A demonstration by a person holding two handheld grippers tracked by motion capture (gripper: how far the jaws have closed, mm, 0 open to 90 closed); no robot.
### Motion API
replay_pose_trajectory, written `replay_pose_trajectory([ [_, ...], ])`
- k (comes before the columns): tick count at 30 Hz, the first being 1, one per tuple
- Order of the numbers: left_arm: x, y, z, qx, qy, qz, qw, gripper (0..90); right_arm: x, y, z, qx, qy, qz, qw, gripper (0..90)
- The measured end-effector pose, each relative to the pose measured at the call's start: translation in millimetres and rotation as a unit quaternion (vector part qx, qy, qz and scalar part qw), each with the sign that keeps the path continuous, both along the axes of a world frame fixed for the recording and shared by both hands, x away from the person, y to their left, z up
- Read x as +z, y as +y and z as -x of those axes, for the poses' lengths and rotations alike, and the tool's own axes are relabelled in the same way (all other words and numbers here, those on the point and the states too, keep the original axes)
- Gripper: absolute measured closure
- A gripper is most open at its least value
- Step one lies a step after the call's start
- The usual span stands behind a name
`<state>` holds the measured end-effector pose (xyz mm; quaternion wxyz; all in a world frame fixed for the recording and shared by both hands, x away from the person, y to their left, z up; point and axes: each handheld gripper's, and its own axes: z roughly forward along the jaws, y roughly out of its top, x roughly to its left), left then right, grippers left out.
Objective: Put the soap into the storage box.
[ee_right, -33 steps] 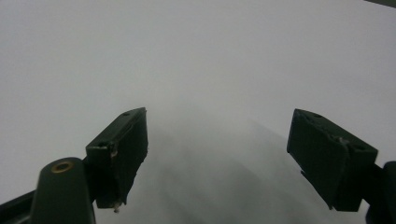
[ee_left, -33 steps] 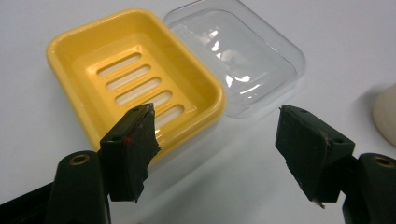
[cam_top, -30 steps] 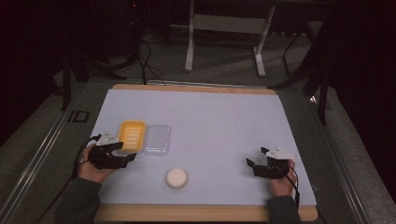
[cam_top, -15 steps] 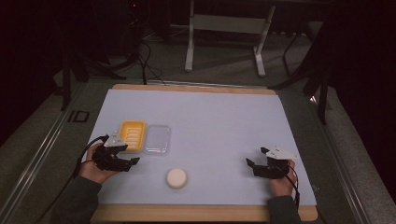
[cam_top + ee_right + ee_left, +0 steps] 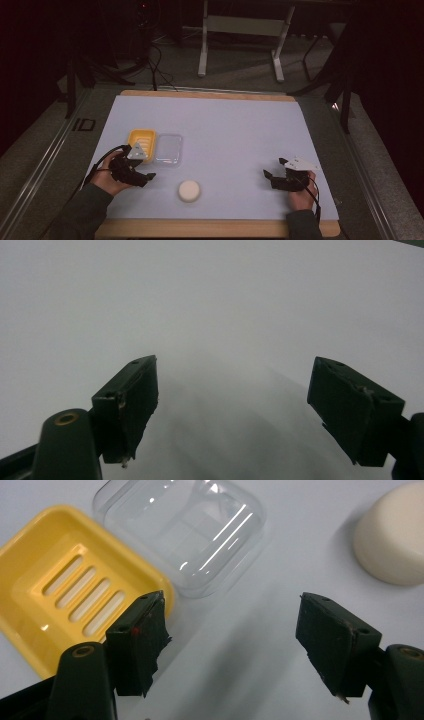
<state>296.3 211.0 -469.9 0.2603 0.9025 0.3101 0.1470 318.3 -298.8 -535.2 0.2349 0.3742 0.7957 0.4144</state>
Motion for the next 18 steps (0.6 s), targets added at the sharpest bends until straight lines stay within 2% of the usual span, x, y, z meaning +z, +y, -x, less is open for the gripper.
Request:
replay_pose_trajectory([
  [4,2.2,-6.8,0.0,-0.020,0.007,-0.009,0.9997,28.8,-0.1,0.3,-0.3,0.001,0.001,0.002,1.0000,20.1],
  [6,2.7,-7.9,0.0,-0.023,0.008,-0.011,0.9997,28.8,0.0,0.3,-0.2,0.001,0.001,0.002,1.0000,20.1],
  [14,6.8,-21.1,0.4,-0.056,0.016,-0.025,0.9980,28.8,0.0,0.1,-0.3,0.001,0.001,0.002,1.0000,20.1],
  [16,7.4,-28.6,-0.1,-0.074,0.021,-0.044,0.9961,28.8,0.0,0.3,-0.2,0.001,0.001,0.003,1.0000,20.1],
  [18,8.1,-33.4,-0.1,-0.083,0.022,-0.048,0.9951,28.7,0.0,0.1,-0.3,0.001,0.001,0.002,1.0000,20.1],
])
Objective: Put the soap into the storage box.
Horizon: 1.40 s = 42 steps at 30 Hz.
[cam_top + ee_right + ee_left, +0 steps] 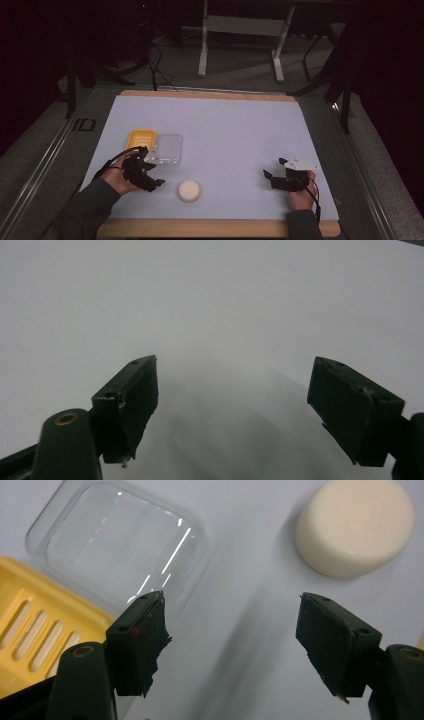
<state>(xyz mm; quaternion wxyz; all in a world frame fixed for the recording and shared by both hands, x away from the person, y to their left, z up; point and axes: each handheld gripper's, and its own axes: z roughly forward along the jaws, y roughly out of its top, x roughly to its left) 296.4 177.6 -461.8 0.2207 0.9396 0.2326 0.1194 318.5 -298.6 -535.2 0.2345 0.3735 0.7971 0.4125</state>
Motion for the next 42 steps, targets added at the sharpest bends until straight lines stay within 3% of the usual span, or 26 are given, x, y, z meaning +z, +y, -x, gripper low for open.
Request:
replay_pose_trajectory([
  [16,7.3,-24.3,0.6,-0.051,0.011,-0.037,0.9979,28.8,0.0,0.2,0.0,0.001,0.000,0.001,1.0000,20.1],
  [27,5.4,-40.7,-0.7,-0.073,0.020,-0.044,0.9961,25.6,0.0,0.2,0.1,0.003,0.000,0.001,1.0000,20.1],
  [36,5.1,-56.3,2.7,-0.105,0.037,-0.047,0.9926,18.8,0.0,0.4,0.3,0.005,0.001,0.002,1.0000,20.1],
  [42,4.0,-62.2,3.1,-0.113,0.036,-0.054,0.9914,17.7,0.0,0.3,0.2,0.006,0.001,0.001,1.0000,20.1],
])
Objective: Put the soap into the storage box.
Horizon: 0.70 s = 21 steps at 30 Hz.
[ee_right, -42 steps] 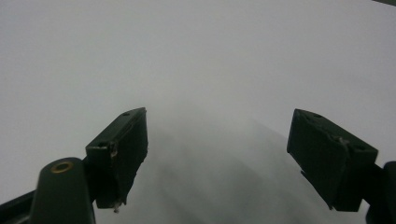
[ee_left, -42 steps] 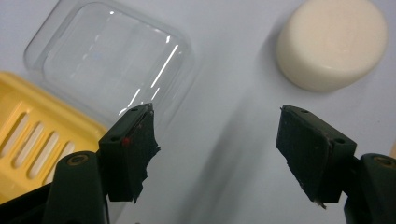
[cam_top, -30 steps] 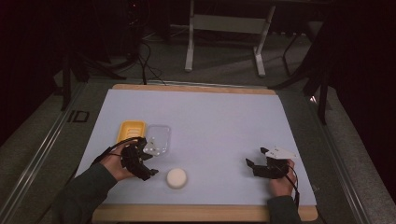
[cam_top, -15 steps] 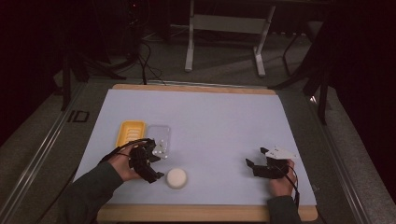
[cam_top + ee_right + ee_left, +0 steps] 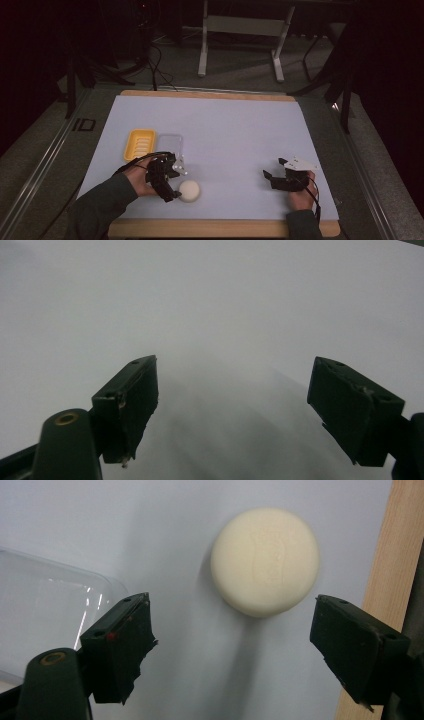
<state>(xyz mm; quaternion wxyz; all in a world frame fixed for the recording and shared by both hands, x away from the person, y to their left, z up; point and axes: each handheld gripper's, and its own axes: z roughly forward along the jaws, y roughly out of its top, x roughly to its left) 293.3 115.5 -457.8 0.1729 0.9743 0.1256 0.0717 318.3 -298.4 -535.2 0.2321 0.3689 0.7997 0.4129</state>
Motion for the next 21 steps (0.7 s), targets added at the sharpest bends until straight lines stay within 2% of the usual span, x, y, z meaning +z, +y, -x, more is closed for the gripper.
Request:
replay_pose_trajectory([
  [6,-2.0,-10.0,0.7,-0.013,0.004,-0.008,0.9999,15.6,0.0,0.1,0.1,0.002,0.000,0.000,1.0000,20.1],
  [8,-4.2,-14.5,0.8,-0.019,0.004,-0.016,0.9997,15.6,0.0,0.1,0.1,0.002,0.000,0.001,1.0000,20.1],
  [16,-8.3,-24.3,1.0,-0.030,0.010,-0.022,0.9992,14.7,0.0,0.3,0.1,0.003,0.001,0.001,1.0000,20.2],
  [21,-11.9,-31.5,0.9,-0.035,0.013,-0.036,0.9987,10.0,-0.2,1.1,0.3,0.005,0.000,0.003,1.0000,20.2],
])
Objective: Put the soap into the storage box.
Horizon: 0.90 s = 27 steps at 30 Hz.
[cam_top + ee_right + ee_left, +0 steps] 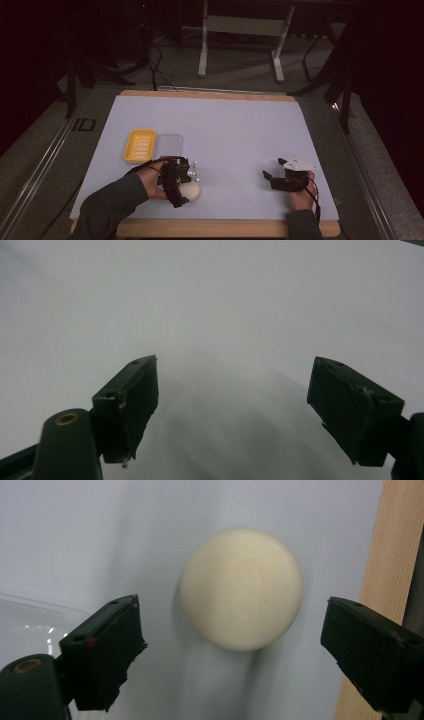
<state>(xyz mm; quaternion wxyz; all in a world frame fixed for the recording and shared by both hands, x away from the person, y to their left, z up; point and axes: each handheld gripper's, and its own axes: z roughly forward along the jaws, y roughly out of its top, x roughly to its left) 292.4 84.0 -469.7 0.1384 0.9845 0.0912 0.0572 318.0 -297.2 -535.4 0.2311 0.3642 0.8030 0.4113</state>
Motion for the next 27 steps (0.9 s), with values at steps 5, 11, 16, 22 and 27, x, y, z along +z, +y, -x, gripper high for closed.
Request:
replay_pose_trajectory([
  [5,-3.0,-3.4,-1.2,-0.006,0.006,-0.003,1.0000,9.5,0.0,0.1,0.0,0.001,0.001,0.000,1.0000,20.2],
  [11,-9.7,-9.1,-3.0,-0.011,0.017,-0.009,0.9997,12.2,0.0,0.2,-0.1,0.002,0.001,0.001,1.0000,20.2],
  [16,-15.7,-15.0,-1.9,-0.015,0.015,-0.015,0.9997,9.3,0.0,0.3,0.0,0.003,0.001,0.001,1.0000,20.2],
  [22,-22.4,-17.1,-4.3,-0.015,0.023,-0.015,0.9995,11.4,0.0,0.4,0.1,0.004,0.001,0.002,1.0000,20.2],
  [27,-25.3,-19.5,-4.6,-0.019,0.025,-0.021,0.9993,14.0,0.0,0.5,-0.1,0.004,0.001,0.003,1.0000,20.2],
])
